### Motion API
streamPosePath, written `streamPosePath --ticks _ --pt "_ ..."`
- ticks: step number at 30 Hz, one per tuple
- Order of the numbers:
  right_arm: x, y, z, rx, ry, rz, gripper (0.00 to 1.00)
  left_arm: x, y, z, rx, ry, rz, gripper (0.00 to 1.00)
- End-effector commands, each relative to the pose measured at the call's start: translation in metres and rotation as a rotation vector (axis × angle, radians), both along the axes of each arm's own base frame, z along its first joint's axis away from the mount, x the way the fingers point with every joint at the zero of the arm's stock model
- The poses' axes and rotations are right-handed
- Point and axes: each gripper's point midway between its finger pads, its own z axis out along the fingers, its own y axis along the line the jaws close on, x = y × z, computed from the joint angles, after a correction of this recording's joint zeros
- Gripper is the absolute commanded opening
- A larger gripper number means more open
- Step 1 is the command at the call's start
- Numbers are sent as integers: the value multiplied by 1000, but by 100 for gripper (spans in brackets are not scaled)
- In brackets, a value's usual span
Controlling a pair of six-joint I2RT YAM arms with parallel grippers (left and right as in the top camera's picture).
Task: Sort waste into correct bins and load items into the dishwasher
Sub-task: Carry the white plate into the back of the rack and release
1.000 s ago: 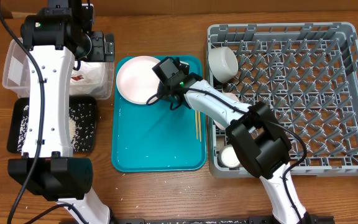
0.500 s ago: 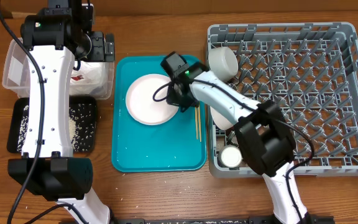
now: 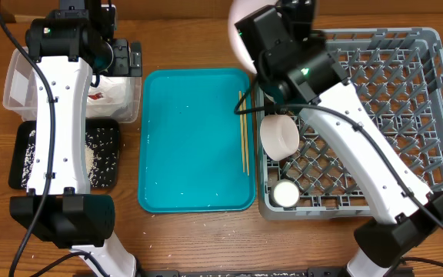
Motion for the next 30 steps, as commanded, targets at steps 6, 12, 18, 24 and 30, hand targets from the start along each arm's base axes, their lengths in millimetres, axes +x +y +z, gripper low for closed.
streamPosePath --ticks 6,12,18,24,30 --pt "2 -99 12 -249 70 -224 4 1 1 12 8 -35 9 100" --pt "7 -110 -20 -220 136 -221 4 1 1 12 8 -35 9 100" --pt "12 -112 -59 -244 159 -232 4 1 1 12 9 -35 9 100" --pt "17 -107 -78 -218 164 -214 4 1 1 12 8 -35 9 100" --pt "22 -102 -95 -202 202 -191 4 1 1 12 8 -35 9 100"
